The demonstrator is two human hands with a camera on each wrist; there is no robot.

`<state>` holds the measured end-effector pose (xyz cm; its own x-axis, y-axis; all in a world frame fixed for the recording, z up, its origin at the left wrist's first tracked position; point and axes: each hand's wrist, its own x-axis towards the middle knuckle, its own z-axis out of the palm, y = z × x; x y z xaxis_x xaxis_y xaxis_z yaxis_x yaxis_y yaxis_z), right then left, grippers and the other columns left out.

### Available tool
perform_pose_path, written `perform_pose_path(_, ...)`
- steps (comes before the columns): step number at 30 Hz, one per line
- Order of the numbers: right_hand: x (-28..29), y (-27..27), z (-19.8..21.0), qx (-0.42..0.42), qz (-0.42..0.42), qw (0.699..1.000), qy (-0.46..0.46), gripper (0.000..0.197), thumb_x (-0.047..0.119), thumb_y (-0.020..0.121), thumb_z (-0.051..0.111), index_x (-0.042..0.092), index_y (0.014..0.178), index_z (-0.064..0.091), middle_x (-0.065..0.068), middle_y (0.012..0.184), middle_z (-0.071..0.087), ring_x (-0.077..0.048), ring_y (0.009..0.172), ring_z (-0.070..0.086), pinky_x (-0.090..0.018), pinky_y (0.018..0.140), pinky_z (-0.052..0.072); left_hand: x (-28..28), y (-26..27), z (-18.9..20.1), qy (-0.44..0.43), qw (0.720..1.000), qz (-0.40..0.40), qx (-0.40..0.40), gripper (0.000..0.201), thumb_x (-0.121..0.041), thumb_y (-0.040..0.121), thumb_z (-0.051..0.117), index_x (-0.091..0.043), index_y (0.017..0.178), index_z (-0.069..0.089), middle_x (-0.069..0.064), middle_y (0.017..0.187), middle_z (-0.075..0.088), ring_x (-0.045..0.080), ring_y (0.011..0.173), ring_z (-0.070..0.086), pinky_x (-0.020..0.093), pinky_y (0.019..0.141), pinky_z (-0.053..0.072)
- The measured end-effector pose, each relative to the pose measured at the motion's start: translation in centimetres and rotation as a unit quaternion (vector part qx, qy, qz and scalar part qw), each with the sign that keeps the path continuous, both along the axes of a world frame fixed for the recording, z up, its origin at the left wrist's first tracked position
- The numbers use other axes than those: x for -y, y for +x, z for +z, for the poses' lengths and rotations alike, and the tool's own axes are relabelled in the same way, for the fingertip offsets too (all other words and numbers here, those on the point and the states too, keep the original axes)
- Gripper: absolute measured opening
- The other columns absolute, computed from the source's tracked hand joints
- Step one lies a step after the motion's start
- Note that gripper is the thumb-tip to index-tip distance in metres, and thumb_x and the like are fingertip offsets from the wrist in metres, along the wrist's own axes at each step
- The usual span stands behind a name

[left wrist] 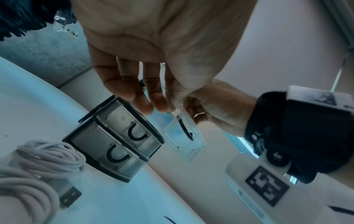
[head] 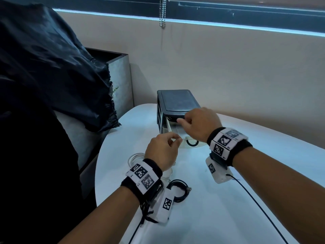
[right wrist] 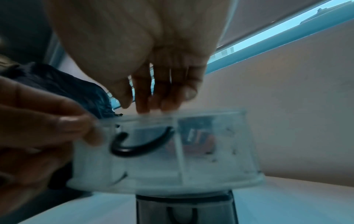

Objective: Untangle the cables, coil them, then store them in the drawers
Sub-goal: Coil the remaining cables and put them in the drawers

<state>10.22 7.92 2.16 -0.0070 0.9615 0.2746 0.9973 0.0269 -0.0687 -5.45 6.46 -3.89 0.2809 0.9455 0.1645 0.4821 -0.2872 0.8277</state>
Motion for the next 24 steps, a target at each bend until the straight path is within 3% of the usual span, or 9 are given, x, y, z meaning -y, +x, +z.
perform_pose_path(3,-0.3,-0.7,-0.8,-0.029,0.008,0.992,-0.12,0.056,0.054,0.098,0.04,0.018,0.056,0.047,0.002,0.058,0.05,-0.016,0.057,0.049,-0.03,0.059,0.037,0.2,0.2,-0.2,0.005,1.0,-0.009,-0.005,0.014,-0.035,0.096,0.06,-0.029,0.096,0.073,-0.005,0.075,0.067,0.014,0.075,0.063,0.025,0.07,0.048)
perform_pose_path(5,-0.9,-0.6,-1.2,-0.03,0.002,0.991,-0.134,0.054,0.054,0.098,0.04,0.019,0.058,0.046,0.002,0.062,0.05,-0.022,0.065,0.053,-0.032,0.065,0.043,0.3,0.2,-0.1,0.002,1.0,-0.011,-0.006,0.014,-0.035,0.096,0.06,-0.029,0.096,0.073,-0.004,0.078,0.068,0.015,0.077,0.063,0.026,0.07,0.048)
perform_pose_path(10,0.2,-0.5,-0.7,-0.018,-0.004,0.999,-0.032,0.036,0.045,0.095,0.049,0.019,0.07,0.055,0.002,0.072,0.06,-0.023,0.072,0.059,-0.03,0.062,0.042,-0.1,0.0,-0.1,0.005,1.0,0.001,0.002,0.012,-0.034,0.096,0.06,-0.028,0.099,0.069,-0.005,0.076,0.066,0.016,0.077,0.064,0.03,0.075,0.052)
perform_pose_path(12,2.1,-0.9,-0.5,-0.046,0.011,0.998,0.04,0.035,0.043,0.095,0.05,0.021,0.069,0.057,0.005,0.066,0.059,-0.018,0.062,0.055,-0.027,0.057,0.035,-0.4,-0.2,-0.3,0.003,1.0,0.006,0.019,0.014,-0.031,0.096,0.058,-0.029,0.109,0.062,-0.004,0.078,0.068,0.018,0.078,0.065,0.034,0.078,0.053)
perform_pose_path(15,6.2,-2.4,-1.3,-0.133,0.054,0.986,0.084,0.041,0.041,0.094,0.053,0.024,0.058,0.044,0.009,0.05,0.043,-0.006,0.047,0.04,-0.025,0.05,0.026,-0.4,-0.9,-0.5,-0.03,0.997,0.008,0.074,0.025,-0.021,0.096,0.054,-0.031,0.119,0.051,-0.002,0.079,0.071,0.019,0.073,0.068,0.038,0.08,0.055)
perform_pose_path(18,9.6,-3.3,-3.5,-0.129,0.076,0.987,-0.065,0.034,0.044,0.094,0.053,0.024,0.066,0.056,0.011,0.056,0.049,-0.006,0.053,0.045,-0.024,0.056,0.035,-0.1,-1.6,-0.4,-0.04,0.996,0.008,0.084,0.029,-0.02,0.096,0.055,-0.035,0.119,0.047,-0.003,0.081,0.072,0.019,0.076,0.07,0.038,0.082,0.055)
perform_pose_path(20,10.8,-3.3,-5.5,-0.07,0.079,0.974,-0.198,0.024,0.046,0.093,0.054,0.026,0.094,0.068,0.011,0.078,0.064,-0.013,0.073,0.058,-0.027,0.07,0.046,0.3,-2.1,-0.3,-0.052,0.996,-0.004,0.075,0.032,-0.022,0.095,0.056,-0.035,0.122,0.045,-0.002,0.084,0.072,0.02,0.078,0.07,0.038,0.083,0.055)
perform_pose_path(22,11.7,-3.0,-7.4,-0.031,0.074,0.955,-0.287,0.033,0.046,0.089,0.058,0.029,0.116,0.063,0.005,0.104,0.07,-0.019,0.092,0.064,-0.031,0.082,0.052,0.7,-2.6,-0.2,-0.055,0.996,-0.016,0.063,0.034,-0.023,0.096,0.055,-0.034,0.126,0.044,-0.001,0.087,0.071,0.019,0.08,0.069,0.036,0.083,0.054)
perform_pose_path(24,12.3,-2.8,-8.9,-0.009,0.068,0.949,-0.306,0.039,0.045,0.088,0.06,0.03,0.124,0.058,0.003,0.115,0.069,-0.023,0.101,0.064,-0.034,0.086,0.052,0.9,-3.2,0.1,-0.057,0.996,-0.015,0.063,0.033,-0.022,0.097,0.054,-0.033,0.127,0.044,0.0,0.087,0.071,0.019,0.078,0.069,0.031,0.079,0.054)
